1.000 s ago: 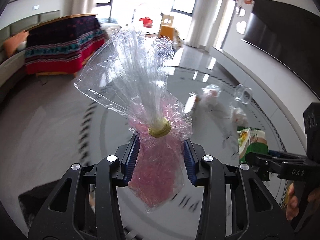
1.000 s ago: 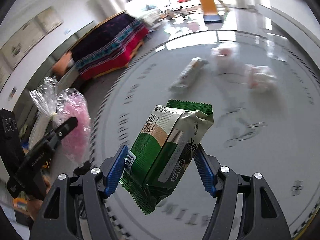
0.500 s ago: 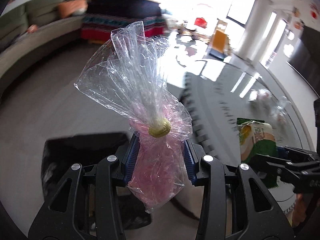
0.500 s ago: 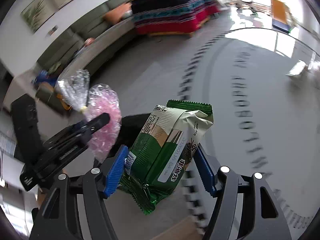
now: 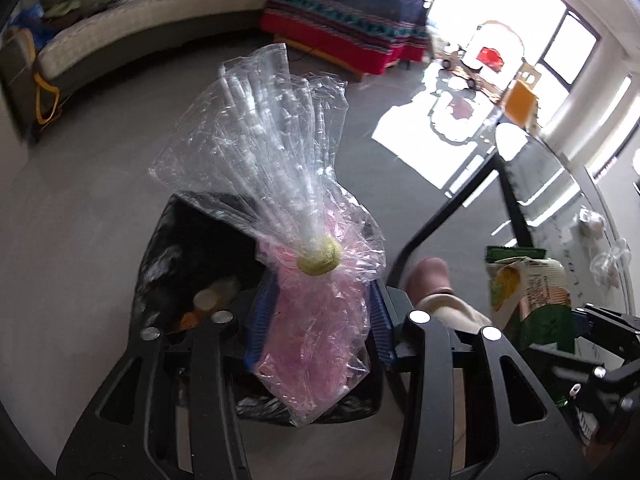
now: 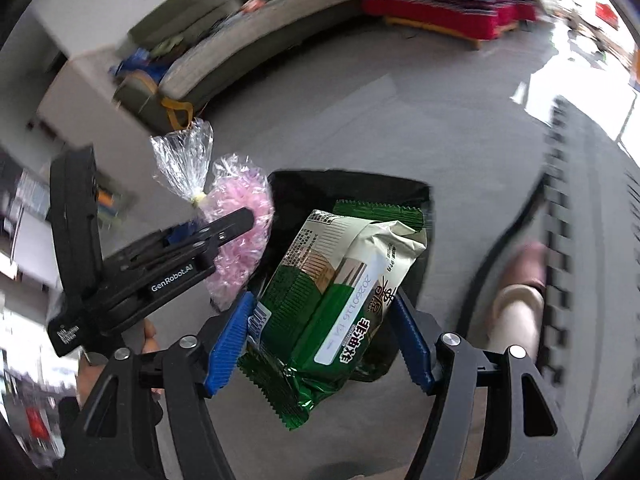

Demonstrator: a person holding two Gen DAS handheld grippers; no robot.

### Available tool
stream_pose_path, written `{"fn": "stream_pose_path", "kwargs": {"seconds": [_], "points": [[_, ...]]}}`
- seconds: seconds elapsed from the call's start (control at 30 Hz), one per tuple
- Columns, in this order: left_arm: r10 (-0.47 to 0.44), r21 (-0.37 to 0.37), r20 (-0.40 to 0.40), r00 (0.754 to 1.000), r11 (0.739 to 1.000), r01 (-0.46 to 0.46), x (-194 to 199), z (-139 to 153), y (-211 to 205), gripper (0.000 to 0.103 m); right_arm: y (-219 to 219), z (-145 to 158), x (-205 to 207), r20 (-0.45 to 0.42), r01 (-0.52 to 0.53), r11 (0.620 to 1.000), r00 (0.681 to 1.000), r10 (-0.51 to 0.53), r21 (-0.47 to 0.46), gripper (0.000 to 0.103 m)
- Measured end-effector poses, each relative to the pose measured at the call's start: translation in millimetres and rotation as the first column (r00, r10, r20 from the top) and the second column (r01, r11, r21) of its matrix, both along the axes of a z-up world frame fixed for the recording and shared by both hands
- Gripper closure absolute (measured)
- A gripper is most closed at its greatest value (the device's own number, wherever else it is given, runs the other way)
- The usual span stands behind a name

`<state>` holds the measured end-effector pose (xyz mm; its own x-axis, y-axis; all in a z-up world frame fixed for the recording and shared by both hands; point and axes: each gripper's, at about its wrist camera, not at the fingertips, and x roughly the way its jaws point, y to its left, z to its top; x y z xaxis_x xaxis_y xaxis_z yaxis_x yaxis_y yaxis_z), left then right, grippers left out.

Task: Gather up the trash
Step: 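Carry both bags over the black bin and open both tools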

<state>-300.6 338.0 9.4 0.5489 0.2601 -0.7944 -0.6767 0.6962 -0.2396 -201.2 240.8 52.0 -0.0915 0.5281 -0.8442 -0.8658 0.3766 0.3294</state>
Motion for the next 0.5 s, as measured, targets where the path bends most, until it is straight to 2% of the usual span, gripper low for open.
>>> {"fn": "stream_pose_path", "kwargs": {"seconds": [0.03,0.07,0.17,0.23,0.5], "points": [[0.027,-0.003,-0.002,1.000,1.000,-0.027,-5,-1,4,0.024,7,-1,-4,0.012,-0.016,1.000,1.000,0.016,-0.008,0.025],[0.068,0.005,0.001,0.998,0.998,-0.068,-13,0,9,0.006,13,-1,-8,0.034,-0.021,1.000,0.999,0.021,-0.010,0.018],[0.130,0.043,0.003,0.991,0.991,-0.130,-24,9,15,0.006,19,1,-11,0.062,-0.030,1.000,0.998,0.030,-0.001,0.018],[0.151,0.040,0.004,0.989,0.988,-0.151,-29,11,20,0.006,17,3,-8,0.055,-0.029,1.000,0.998,0.029,0.007,0.018],[0.143,0.045,0.008,0.990,0.989,-0.143,-22,14,21,0.006,-1,6,7,0.027,0.022,0.999,0.999,-0.023,0.029,0.018]]}}
